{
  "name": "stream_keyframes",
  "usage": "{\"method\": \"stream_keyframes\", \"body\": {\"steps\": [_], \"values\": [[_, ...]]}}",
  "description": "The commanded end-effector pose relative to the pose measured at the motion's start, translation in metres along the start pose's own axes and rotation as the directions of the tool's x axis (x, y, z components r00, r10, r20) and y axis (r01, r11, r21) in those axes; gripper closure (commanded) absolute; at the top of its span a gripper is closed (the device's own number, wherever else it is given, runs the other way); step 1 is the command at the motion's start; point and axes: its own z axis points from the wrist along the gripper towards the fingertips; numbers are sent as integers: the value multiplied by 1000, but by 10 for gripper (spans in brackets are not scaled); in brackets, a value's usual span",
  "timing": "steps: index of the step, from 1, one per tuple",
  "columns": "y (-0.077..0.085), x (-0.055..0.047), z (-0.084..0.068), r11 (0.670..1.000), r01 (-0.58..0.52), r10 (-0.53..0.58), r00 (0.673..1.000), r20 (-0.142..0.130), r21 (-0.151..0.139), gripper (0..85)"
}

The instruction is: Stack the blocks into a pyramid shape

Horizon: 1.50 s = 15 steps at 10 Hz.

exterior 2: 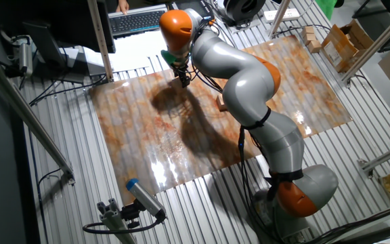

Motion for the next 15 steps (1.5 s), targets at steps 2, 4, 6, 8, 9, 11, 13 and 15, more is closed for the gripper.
{"method": "stream_keyframes", "body": {"steps": [2,4,6,8,9,11,13,15], "values": [[0,0,2,1000,-3,3,1000,0,1,170],[0,0,4,1000,-3,3,1000,-1,-1,170],[0,0,5,1000,-3,3,1000,-2,-2,170],[0,0,7,1000,-3,3,1000,-3,-4,170],[0,0,8,1000,-3,3,1000,-2,-4,170],[-1,2,10,1000,-6,6,1000,-4,-5,170],[-1,2,12,1000,-8,8,1000,-4,-5,170],[-2,2,13,1000,-6,6,1000,-3,-5,170]]}}
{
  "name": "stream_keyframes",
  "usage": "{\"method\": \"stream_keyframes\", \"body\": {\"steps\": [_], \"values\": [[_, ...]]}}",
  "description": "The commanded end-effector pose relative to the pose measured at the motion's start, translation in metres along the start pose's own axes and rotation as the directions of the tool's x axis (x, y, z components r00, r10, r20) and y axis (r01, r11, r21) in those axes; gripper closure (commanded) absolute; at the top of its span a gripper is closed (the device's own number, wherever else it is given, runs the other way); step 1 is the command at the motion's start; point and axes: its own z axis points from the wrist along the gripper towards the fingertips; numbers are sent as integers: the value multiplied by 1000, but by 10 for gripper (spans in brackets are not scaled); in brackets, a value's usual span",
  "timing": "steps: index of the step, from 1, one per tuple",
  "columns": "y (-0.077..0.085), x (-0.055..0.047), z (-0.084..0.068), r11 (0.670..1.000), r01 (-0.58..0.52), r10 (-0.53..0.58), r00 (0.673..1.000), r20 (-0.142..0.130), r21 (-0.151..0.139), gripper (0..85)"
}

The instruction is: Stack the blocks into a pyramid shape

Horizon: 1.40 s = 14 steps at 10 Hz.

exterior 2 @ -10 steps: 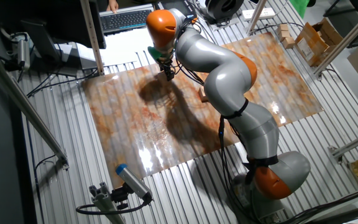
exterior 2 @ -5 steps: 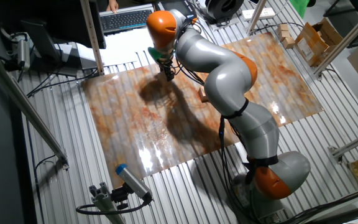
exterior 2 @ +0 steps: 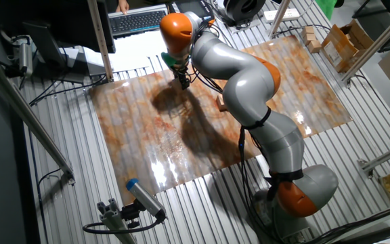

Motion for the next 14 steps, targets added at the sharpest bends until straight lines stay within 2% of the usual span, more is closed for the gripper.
{"method": "stream_keyframes", "body": {"steps": [1,2,3,5,6,7,8,11,12,14], "values": [[0,0,1,1000,1,-1,1000,-1,-2,170],[-1,0,1,1000,3,-3,1000,0,-2,170],[-1,1,2,1000,4,-4,1000,2,-3,340],[-2,1,3,1000,9,-9,1000,3,-7,340],[-3,1,4,1000,5,-5,1000,-3,-14,510],[-4,1,4,1000,11,-11,1000,-8,-25,510],[-4,1,4,999,31,-31,999,-8,-35,850],[-2,-1,-9,996,91,-91,996,7,-16,850],[0,0,-17,995,96,-96,995,7,-11,850],[1,0,-28,995,102,-102,995,-2,-17,850]]}}
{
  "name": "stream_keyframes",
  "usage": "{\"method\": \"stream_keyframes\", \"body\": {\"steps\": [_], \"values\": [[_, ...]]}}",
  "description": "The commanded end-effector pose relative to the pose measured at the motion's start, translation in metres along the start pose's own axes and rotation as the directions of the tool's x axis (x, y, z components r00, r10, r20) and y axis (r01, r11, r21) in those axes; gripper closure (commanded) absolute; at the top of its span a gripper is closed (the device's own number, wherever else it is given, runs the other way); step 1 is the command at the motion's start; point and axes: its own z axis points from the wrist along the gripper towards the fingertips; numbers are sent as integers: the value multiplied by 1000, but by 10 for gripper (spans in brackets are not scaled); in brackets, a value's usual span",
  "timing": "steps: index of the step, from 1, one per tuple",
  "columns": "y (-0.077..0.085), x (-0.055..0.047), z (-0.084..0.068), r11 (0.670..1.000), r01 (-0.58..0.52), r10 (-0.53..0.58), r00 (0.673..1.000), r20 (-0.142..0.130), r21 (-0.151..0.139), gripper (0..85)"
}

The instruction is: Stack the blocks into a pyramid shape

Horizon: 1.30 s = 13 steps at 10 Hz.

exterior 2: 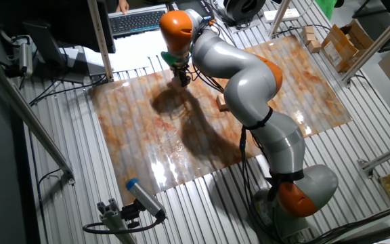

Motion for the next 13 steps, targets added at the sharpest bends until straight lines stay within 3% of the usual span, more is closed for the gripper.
{"method": "stream_keyframes", "body": {"steps": [1,3,5,7,9,11,13], "values": [[0,-2,-7,1000,6,-6,1000,-10,-11,850],[-4,-5,-27,1000,25,-25,1000,-13,-14,850],[-19,-13,-48,997,72,-72,997,-15,-19,850],[-35,-24,-58,990,136,-136,991,-9,-23,850],[-47,-32,-62,973,230,-230,973,14,-11,850],[-62,-41,-63,919,394,-393,919,31,-21,850],[-76,-51,-63,828,559,-557,829,45,-37,850]]}}
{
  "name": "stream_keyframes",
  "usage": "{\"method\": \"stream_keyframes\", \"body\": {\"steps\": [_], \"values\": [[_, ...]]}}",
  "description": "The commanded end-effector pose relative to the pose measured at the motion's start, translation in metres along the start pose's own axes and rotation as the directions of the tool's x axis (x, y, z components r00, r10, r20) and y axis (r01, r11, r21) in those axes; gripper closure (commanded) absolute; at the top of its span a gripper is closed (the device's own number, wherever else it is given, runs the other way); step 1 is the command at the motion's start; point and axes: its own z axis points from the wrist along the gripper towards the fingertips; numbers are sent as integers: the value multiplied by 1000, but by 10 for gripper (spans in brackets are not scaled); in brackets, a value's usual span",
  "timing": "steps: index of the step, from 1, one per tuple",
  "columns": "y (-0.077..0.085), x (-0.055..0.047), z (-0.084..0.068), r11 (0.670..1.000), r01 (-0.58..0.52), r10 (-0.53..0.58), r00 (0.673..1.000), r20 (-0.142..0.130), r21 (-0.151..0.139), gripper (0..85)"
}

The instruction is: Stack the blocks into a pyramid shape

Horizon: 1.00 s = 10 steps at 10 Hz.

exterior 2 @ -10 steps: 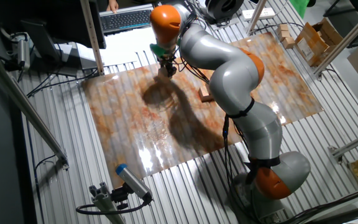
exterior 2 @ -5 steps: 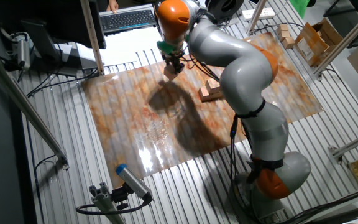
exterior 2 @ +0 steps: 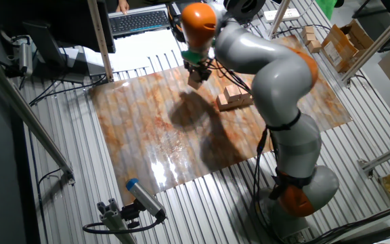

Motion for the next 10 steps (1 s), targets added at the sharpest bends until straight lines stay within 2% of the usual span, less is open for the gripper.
{"method": "stream_keyframes", "body": {"steps": [1,2,4,6,7,9,10], "values": [[-3,0,0,951,309,-309,951,13,-28,850],[-6,-1,-1,928,370,-369,929,15,-38,850],[-13,-1,-3,852,522,-522,853,29,-40,850],[-20,-3,0,751,660,-659,751,43,-35,850],[-27,-7,4,693,720,-718,694,50,-49,850],[-38,-13,9,600,790,-789,610,73,-121,850],[-40,-14,6,568,809,-809,582,77,-148,850]]}}
